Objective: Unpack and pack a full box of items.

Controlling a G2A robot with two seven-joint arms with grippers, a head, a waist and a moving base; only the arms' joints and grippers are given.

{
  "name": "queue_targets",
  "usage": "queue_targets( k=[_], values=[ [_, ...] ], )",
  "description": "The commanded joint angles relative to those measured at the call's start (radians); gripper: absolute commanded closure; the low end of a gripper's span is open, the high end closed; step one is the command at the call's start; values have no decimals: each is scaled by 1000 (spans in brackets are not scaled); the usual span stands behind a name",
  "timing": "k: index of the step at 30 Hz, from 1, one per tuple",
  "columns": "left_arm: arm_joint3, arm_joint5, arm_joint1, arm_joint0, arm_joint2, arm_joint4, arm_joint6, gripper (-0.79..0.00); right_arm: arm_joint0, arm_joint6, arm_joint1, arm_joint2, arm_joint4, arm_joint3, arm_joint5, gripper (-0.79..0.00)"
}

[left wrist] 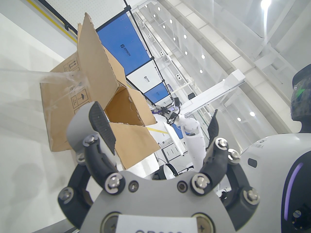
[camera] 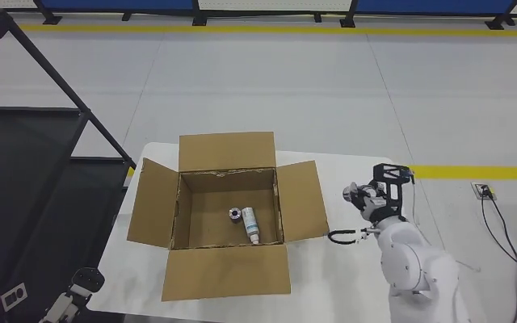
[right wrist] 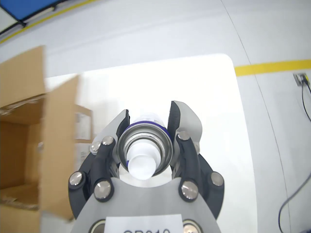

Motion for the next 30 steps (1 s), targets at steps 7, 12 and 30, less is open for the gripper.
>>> queue_targets(
  k=[7,12,30],
  values=[
    [0,0,0,0,0,0,0,-785,-1,-38,-24,-518,-308,-106,-20,0],
    [0,0,0,0,0,0,0,-785,202,70,-80,-742,-342,140,12,0],
    [0,0,0,0,0,0,0,-785,818,134,-414,-961,65,1192,223,0]
  ],
)
